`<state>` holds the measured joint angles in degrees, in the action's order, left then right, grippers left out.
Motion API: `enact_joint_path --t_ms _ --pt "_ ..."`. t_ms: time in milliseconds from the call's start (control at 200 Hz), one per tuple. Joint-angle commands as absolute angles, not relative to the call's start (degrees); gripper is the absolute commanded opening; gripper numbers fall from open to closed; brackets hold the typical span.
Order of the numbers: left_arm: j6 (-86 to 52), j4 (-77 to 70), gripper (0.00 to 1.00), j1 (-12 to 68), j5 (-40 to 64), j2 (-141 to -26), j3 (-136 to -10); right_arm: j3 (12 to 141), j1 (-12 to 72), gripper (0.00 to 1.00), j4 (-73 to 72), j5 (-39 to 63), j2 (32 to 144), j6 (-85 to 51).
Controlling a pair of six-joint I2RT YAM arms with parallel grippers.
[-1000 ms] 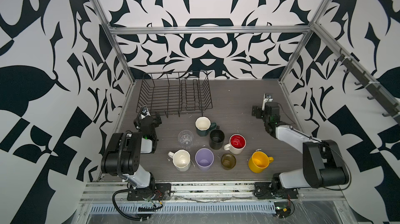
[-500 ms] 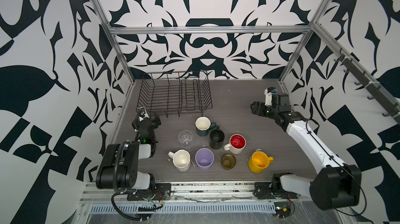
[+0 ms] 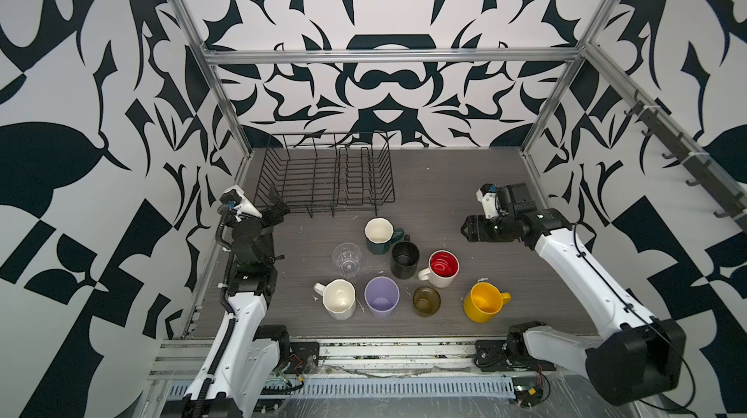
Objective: Load cups into a dish rack
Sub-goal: Pick up the cup from the center of the table.
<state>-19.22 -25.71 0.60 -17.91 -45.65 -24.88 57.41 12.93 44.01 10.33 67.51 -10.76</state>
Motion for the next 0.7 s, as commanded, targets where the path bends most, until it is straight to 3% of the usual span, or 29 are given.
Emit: enact_joint_path --t_ms 0,90,205,330,415,520,695 --pt "-22.9 -34.0 0.99 0.6 -9.4 -44.2 -20.1 58.5 17.7 0.76 47.5 8.1 67.6 -9.5" --pt "-25.1 -32.3 0.99 0.5 -7.2 -43.2 -22.4 58.6 21.8 0.75 48.5 5.3 68.5 -9.4" --pt "-26.0 -12.6 0.99 0.5 -5.6 -44.3 -34.1 57.7 24.4 0.74 48.3 4.6 69.2 -9.7" --pt "-27.4 10.5 1.0 0.5 -20.0 -51.8 -47.9 56.4 25.7 0.72 48.1 3.8 70.0 -10.1" --pt "-25.4 19.5 0.99 0.5 -18.9 -56.5 -55.2 55.6 26.1 0.71 48.1 2.1 70.3 -10.7" --pt "-26.1 16.7 0.99 0.5 -14.2 -57.0 -55.6 55.3 26.2 0.68 47.6 1.4 71.4 -11.3" --pt "-25.9 3.0 0.99 0.5 -11.1 -49.2 -45.6 55.2 26.2 0.61 47.2 0.8 74.2 -12.3"
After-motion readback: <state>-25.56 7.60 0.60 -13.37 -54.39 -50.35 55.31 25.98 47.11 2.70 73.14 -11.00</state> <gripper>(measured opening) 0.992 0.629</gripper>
